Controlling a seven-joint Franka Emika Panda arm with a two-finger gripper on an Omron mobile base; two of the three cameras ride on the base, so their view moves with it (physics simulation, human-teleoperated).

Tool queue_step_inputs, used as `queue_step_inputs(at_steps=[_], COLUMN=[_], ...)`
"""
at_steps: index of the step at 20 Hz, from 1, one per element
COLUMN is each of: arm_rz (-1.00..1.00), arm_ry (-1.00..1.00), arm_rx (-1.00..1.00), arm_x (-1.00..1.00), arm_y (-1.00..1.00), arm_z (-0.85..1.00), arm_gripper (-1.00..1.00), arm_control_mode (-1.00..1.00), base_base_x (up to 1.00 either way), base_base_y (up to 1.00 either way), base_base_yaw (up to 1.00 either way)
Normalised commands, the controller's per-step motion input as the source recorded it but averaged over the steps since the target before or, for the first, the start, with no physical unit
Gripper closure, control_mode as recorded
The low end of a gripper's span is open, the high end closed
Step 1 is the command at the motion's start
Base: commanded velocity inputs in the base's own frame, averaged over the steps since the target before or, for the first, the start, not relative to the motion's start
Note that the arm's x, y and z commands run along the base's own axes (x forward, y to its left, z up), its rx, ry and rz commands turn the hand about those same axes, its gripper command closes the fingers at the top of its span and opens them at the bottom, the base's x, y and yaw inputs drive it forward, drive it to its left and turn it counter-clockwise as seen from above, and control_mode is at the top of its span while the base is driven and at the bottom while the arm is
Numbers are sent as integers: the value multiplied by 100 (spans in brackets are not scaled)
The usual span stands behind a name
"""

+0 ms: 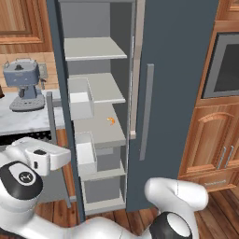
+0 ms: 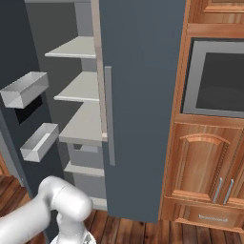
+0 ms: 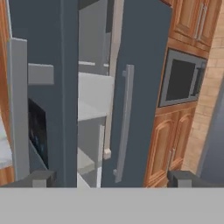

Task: Pick up the frozen chicken drumstick from the freezer, place it on any shelf in the fridge, and close the fridge and freezer doors when done.

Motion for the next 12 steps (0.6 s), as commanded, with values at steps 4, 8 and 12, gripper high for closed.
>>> queue_step_inputs(at_steps=[4, 8, 12], arm_rz=[-7, -6, -10], arm_ry=[-2, -1, -1], arm_rx=[-2, -1, 0], arm_x=[32, 38, 46], arm_y=[38, 38, 35], arm_z=[-33, -25, -24], arm_gripper=[-100, -100, -100], arm_control_mode=[-100, -100, -100], base_base_x=[0, 0, 0], base_base_y=[0, 0, 0], base_base_yaw=[0, 0, 0])
